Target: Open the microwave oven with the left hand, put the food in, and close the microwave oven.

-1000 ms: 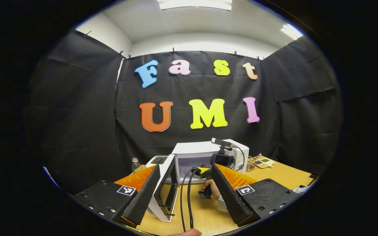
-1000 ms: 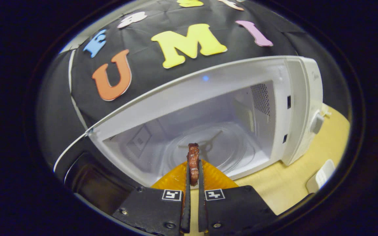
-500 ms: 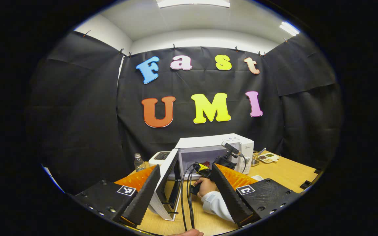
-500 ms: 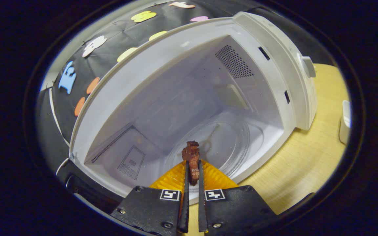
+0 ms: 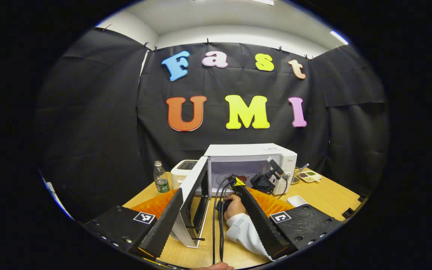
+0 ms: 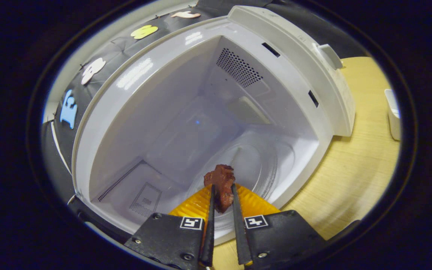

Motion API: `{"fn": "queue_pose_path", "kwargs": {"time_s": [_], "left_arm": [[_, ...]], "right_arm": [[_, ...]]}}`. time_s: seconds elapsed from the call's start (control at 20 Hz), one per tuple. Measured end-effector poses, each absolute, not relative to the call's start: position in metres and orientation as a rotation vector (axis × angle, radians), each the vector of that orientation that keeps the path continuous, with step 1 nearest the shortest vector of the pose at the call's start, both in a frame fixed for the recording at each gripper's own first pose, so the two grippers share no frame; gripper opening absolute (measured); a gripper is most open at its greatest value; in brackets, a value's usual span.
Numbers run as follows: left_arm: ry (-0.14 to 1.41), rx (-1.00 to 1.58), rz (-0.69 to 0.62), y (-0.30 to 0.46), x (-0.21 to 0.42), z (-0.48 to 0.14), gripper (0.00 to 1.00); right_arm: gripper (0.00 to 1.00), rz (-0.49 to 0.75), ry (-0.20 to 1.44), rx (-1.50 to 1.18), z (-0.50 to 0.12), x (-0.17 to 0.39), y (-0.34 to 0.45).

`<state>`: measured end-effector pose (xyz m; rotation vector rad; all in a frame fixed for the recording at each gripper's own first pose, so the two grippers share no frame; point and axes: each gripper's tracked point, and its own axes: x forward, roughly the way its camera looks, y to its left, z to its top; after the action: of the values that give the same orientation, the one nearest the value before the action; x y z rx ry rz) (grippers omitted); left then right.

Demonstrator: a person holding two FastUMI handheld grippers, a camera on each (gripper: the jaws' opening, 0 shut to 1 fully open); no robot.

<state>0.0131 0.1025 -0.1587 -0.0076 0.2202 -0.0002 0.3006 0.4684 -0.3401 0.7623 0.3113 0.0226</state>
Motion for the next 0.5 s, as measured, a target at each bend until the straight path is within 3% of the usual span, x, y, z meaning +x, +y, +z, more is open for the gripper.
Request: {"fn": "queue_pose_path", "kwargs": {"time_s": [0.05, 0.1, 0.25, 0.3, 0.35, 0.5], "left_arm": [[0.229, -0.022, -0.002, 0.103, 0.014, -0.16, 0.95], [0.237, -0.033, -0.009, 0.101, 0.013, -0.16, 0.95], [0.237, -0.033, -0.003, 0.108, 0.007, -0.158, 0.95], [0.23, -0.032, 0.002, 0.111, 0.005, -0.157, 0.95], [0.223, -0.034, 0.005, 0.113, 0.003, -0.156, 0.95], [0.227, -0.033, 0.012, 0.12, 0.0, -0.158, 0.95]], "right_arm": [[0.42, 0.013, 0.305, 0.749, -0.339, 0.301, 0.466], [0.3, 0.01, 0.307, 0.73, -0.34, 0.301, 0.467], [0.31, -0.012, 0.302, 0.675, -0.34, 0.302, 0.462], [0.21, -0.03, 0.301, 0.637, -0.341, 0.301, 0.458], [0.4, -0.025, 0.289, 0.603, -0.338, 0.301, 0.458], [0.82, -0.067, 0.264, 0.488, -0.326, 0.295, 0.446]]}}
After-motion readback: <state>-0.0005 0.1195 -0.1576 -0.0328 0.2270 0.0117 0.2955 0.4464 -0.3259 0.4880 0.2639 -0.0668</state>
